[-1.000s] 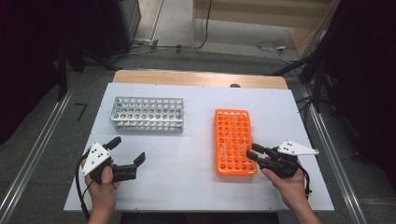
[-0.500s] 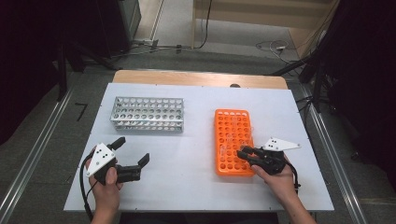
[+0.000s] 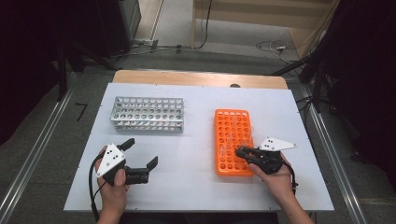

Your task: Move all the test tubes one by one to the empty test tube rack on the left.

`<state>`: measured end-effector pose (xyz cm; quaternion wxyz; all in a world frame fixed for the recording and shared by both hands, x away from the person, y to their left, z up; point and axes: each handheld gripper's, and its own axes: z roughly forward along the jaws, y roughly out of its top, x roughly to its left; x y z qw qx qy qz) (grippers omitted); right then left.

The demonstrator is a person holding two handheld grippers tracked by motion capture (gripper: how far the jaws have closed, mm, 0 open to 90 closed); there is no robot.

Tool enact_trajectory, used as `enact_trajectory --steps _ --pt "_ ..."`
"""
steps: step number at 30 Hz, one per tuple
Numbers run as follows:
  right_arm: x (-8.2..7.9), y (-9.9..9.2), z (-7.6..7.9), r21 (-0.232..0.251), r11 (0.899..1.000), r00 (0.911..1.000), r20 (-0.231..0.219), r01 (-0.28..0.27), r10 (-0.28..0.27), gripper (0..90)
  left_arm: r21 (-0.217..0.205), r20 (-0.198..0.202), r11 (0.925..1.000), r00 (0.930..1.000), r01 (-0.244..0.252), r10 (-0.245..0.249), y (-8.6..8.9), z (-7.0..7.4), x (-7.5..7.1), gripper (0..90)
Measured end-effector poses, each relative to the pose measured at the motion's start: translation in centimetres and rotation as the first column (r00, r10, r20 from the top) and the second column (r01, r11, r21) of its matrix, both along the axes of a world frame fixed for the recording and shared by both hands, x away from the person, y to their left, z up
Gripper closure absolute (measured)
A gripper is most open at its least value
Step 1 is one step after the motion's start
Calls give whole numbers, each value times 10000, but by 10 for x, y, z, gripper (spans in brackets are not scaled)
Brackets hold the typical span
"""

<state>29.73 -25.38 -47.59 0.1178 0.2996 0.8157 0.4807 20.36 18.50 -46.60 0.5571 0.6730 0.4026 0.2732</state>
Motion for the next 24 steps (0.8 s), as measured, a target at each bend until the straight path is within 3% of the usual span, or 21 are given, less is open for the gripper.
enact_trajectory --steps 5,11,16,24 --pt "-4 -4 12 202 9996 9994 282 211 -216 742 -11 20 9999 9999 172 -172 -4 2 -1 0" --pt "-14 -10 32 478 9985 9985 467 274 -296 743 279 246 9989 9989 385 -391 -12 6 -4 0" --pt "-26 -10 47 503 9987 9982 607 -10 -21 743 342 103 9974 9979 628 -632 -21 8 -3 0" --pt "-41 1 54 446 9974 9972 506 -572 549 743 397 -45 9909 9917 1287 -1286 -35 15 -5 0"
